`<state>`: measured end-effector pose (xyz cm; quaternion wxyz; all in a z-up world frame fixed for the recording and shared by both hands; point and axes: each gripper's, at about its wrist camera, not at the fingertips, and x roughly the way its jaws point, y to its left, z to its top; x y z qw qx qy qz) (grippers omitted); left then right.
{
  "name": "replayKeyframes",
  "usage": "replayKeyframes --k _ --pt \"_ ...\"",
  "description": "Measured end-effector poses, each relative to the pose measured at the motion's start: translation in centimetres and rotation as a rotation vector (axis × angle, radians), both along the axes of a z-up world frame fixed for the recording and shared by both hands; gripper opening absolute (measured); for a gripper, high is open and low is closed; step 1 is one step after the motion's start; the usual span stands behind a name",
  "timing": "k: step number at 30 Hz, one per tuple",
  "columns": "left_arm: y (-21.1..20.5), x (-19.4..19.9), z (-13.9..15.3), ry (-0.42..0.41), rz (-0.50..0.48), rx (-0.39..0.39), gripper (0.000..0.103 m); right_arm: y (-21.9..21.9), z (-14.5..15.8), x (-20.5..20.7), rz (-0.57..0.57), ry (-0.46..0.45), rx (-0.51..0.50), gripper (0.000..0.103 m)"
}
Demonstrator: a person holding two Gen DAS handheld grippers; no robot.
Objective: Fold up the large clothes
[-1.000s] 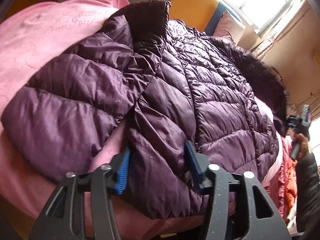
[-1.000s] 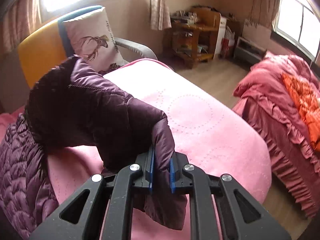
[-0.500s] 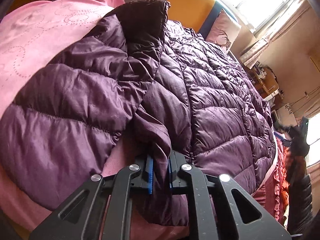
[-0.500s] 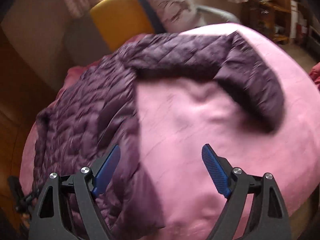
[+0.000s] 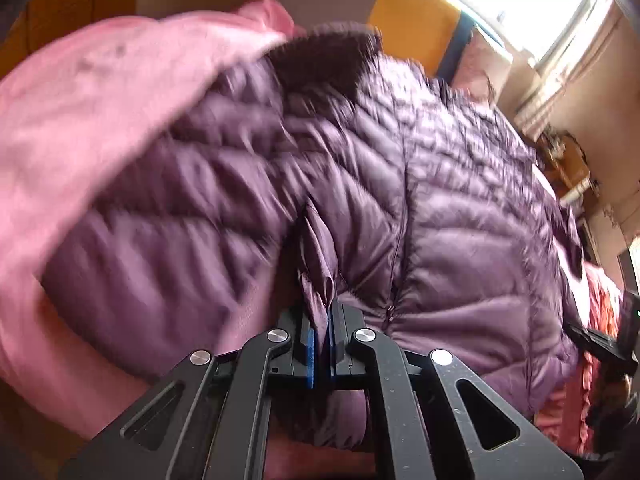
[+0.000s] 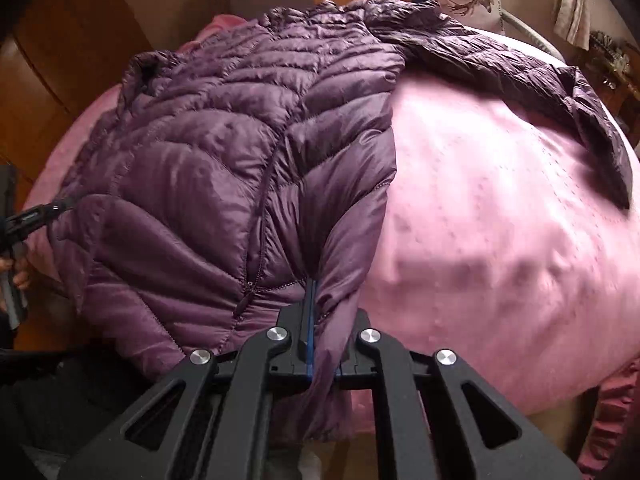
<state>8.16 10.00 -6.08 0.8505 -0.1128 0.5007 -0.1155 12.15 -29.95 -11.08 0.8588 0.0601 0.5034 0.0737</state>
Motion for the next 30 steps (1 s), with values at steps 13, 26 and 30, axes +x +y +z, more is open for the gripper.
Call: replayKeyframes --k 13,26,30 --pt "7.6 -5.4 2.3 -0.076 0.339 -0.218 0.060 1.2 4.8 2.2 -0.101 -0.182 -0.186 0.073" --pt "14.8 -3.9 0.1 -0.002 0.626 -0.413 0.050 17.4 3.6 8.9 0.173 -0.250 -0.064 0.078" --pt "14.7 0.5 1.0 -0.025 0.573 -0.211 0.009 19.9 2.6 9.6 0.221 -0.232 -0.077 0.078"
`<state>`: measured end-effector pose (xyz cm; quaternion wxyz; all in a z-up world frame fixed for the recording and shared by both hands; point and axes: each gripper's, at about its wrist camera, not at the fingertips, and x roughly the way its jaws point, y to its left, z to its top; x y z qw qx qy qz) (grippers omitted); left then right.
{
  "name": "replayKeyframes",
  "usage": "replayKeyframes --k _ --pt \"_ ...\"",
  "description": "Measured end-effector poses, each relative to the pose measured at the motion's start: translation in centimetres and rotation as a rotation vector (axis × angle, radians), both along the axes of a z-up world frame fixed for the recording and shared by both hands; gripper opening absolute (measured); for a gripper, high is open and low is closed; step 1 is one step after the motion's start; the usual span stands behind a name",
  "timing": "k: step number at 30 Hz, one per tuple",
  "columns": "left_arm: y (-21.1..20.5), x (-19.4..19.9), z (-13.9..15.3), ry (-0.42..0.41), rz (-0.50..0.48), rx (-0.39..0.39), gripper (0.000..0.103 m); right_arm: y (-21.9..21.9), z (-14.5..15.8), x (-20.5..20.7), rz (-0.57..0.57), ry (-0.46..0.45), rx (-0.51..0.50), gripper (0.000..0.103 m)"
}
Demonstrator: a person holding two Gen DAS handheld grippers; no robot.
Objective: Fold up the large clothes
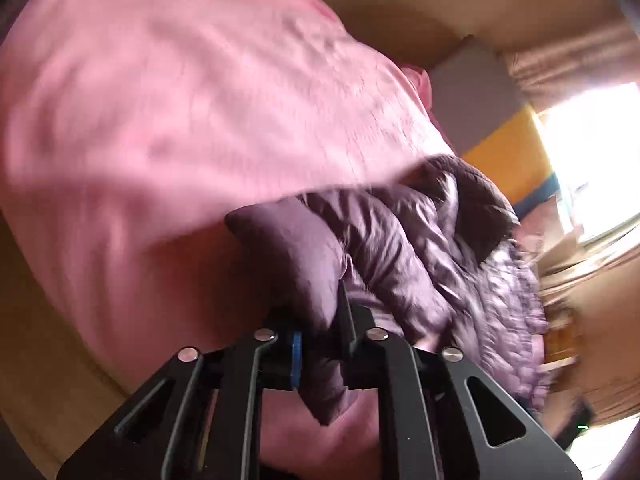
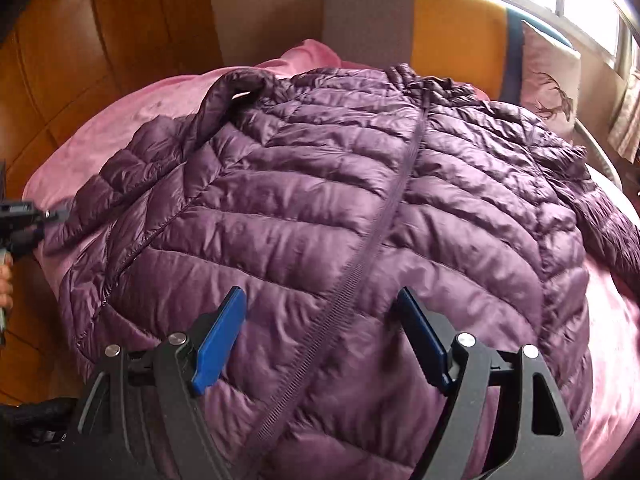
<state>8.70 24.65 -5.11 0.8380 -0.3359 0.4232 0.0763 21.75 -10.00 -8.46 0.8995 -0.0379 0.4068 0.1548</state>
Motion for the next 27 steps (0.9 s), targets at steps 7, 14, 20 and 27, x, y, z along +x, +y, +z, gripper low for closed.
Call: replayKeyframes --k 7,14,20,27 --pt "7.6 6.0 5.7 -0.045 0.150 0.390 0.004 1.7 -1.5 0.4 0.025 0.047 -0.006 0.075" --pt "11.7 12.3 4.4 0.111 0.209 0.706 0.003 2.7 -2.6 -0.3 0.070 0.061 -0.030 0.072" --pt "13.6 11.7 -2.0 0.284 0.283 0.571 0.027 2.4 -2.9 0.7 0.048 0.096 -0.011 0.074" --pt "12.3 7.7 2.5 0.125 0.419 0.537 0.071 1.4 -2.1 0.6 0.060 0.093 0.035 0.073"
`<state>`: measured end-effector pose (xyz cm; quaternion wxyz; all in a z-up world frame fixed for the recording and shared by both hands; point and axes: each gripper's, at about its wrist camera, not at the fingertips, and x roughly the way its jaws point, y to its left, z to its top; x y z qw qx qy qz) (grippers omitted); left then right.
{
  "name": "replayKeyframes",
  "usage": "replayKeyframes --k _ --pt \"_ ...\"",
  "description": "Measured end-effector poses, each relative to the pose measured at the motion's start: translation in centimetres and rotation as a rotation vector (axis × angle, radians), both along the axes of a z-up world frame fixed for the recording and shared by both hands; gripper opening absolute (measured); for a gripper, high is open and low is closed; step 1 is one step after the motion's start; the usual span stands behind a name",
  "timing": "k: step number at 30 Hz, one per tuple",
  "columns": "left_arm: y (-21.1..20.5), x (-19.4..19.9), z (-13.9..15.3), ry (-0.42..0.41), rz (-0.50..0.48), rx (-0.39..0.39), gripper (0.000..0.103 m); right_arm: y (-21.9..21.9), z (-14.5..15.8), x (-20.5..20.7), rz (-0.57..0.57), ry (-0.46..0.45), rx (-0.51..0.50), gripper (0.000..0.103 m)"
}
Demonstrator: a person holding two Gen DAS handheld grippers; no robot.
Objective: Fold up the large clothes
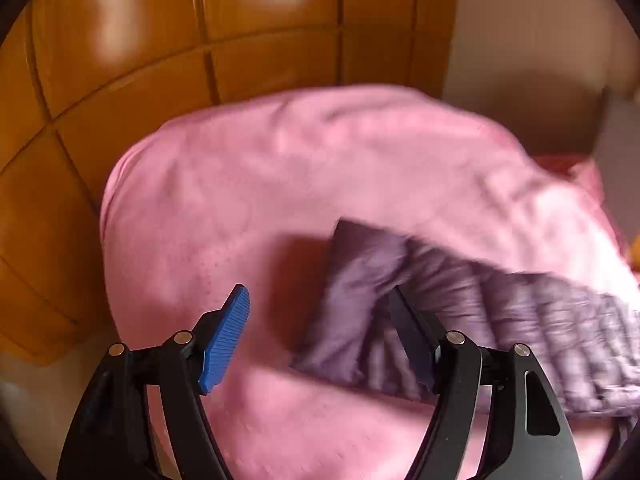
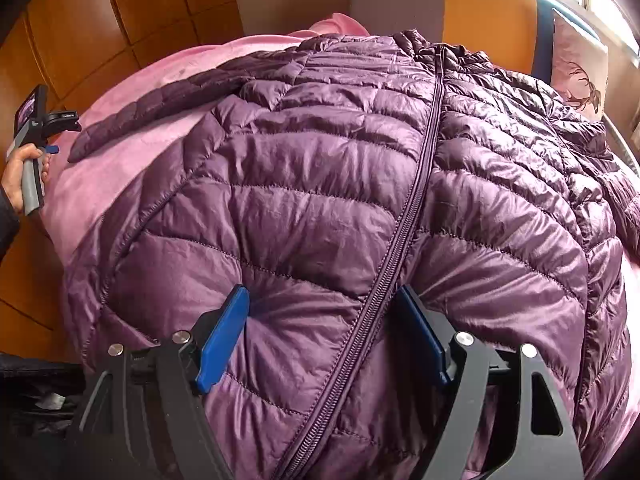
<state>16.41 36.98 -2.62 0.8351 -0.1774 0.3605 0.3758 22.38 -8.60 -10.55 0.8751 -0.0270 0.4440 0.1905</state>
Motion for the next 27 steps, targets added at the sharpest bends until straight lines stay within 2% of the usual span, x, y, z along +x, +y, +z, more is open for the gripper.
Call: replayKeyframes --k 2,4,7,8,10,13,15,17,20,22,24,26,27 --pt "-2.3 -0.7 2.0 -0.085 -0.084 -0.019 0.071 -1.9 1.4 0.1 -0.033 -0.006 0.076 0.071" --pt "-5.3 -0.1 3.2 -0.136 -0.180 -0.026 0.073 -4.8 3.3 -0.7 -0.127 -0.056 0.145 0.071" --pt "-11.8 0.6 4.0 -0.195 -0.374 -0.062 0.075 -12.6 5.5 -1.3 -0.397 -0.160 0.162 0.071" --pt "-13.7 1.2 3.9 -0.202 -0.431 -0.074 0.075 -15.8 5.8 -1.6 -0.519 -0.186 0.138 0.073" --pt "-18.5 2.2 3.4 -0.208 -0.562 -0.128 0.075 -20.9 5.6 -1.8 -0.693 -0.195 0.059 0.073" --pt "-25.7 3.1 2.3 -0.194 -0.735 -0.164 0.075 -27.5 4.6 -2.0 -0.887 -0.215 -0.149 0.074" --pt "-30.4 3.6 1.5 -0.174 -0.844 -0.142 0.075 -30.6 3.7 -1.6 -0.942 -0.218 -0.276 0.075" --pt "-33.7 3.8 0.8 -0.155 -0.921 -0.147 0.075 -33.3 2.8 -0.5 -0.959 -0.203 -0.355 0.075" --pt "-38.7 3.7 -0.3 -0.116 -1.034 -0.161 0.076 -36.5 1.4 1.6 -0.946 -0.160 -0.361 0.073" --pt "-41.0 3.8 -1.3 -0.084 -1.075 -0.145 0.076 -38.2 0.6 2.7 -0.939 -0.122 -0.318 0.059" --pt "-42.4 3.8 -1.9 -0.063 -1.097 -0.151 0.076 -39.8 0.5 3.0 -0.949 -0.105 -0.300 0.014" --pt "-43.0 3.7 -2.6 -0.038 -1.105 -0.144 0.076 -40.6 1.4 2.6 -0.952 -0.125 -0.272 0.005" --pt "-43.4 3.9 -3.1 -0.028 -1.106 -0.140 0.076 -40.7 2.1 2.1 -0.952 -0.140 -0.253 0.003"
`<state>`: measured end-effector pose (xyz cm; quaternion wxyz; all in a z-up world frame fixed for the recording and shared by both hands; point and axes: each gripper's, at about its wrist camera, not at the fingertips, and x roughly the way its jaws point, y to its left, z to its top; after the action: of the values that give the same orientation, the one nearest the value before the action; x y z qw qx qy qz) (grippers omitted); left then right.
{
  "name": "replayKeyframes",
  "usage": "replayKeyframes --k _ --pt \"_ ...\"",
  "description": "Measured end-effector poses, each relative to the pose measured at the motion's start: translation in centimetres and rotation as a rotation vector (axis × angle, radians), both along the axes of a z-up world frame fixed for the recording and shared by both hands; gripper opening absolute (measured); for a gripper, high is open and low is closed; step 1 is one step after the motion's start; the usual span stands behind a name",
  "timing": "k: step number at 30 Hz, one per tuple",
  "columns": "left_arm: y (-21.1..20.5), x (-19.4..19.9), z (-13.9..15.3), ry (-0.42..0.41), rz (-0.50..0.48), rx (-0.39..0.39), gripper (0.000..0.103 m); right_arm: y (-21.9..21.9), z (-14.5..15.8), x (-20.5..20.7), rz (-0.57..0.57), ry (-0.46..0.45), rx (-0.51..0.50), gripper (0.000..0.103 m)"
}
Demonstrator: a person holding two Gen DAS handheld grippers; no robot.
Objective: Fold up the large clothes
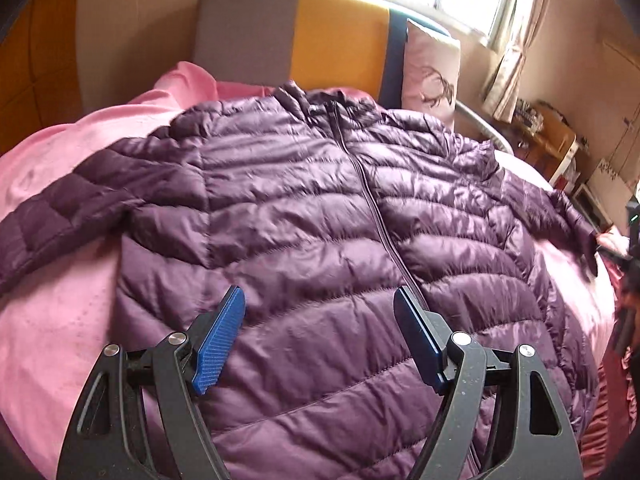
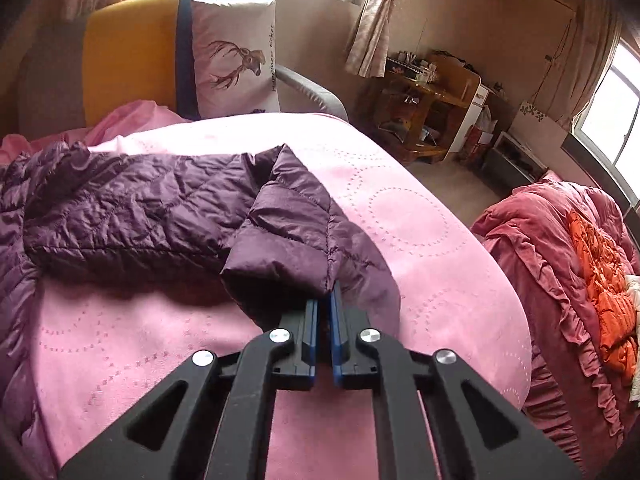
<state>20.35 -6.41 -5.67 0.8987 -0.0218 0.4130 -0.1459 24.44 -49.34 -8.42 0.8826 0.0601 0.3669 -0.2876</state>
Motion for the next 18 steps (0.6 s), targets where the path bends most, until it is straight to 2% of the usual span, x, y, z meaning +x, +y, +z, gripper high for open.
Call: replayKeyframes --k 5,8,10,13,16,18 --pt "-0.6 1.3 -1.6 0.036 -0.003 0.036 0.077 -1.6 5.7 -3.9 -0.024 -0.143 0.051 0.002" --pt "-0.1 1.5 -2.0 0.053 0.000 0.023 0.080 -5.2 8.2 -5.7 -0.100 -0.223 0.134 0.002" --pt "0.2 1.6 -2.2 0.063 0.000 0.014 0.081 -8.4 8.7 -6.2 -0.174 -0.243 0.167 0.002" --pt "0.3 1.8 -2.5 0.074 -0.001 0.011 0.082 -13.8 6.8 -6.6 -0.318 -0.176 0.218 0.002" --pt "0.2 1.9 -2.8 0.083 -0.018 0.018 0.083 -17.7 1.7 -5.9 -0.438 -0.019 0.278 0.002" --pt "0.0 1.9 -2.9 0.081 -0.030 0.036 0.083 -17.9 -1.2 -5.8 -0.470 0.037 0.305 0.002"
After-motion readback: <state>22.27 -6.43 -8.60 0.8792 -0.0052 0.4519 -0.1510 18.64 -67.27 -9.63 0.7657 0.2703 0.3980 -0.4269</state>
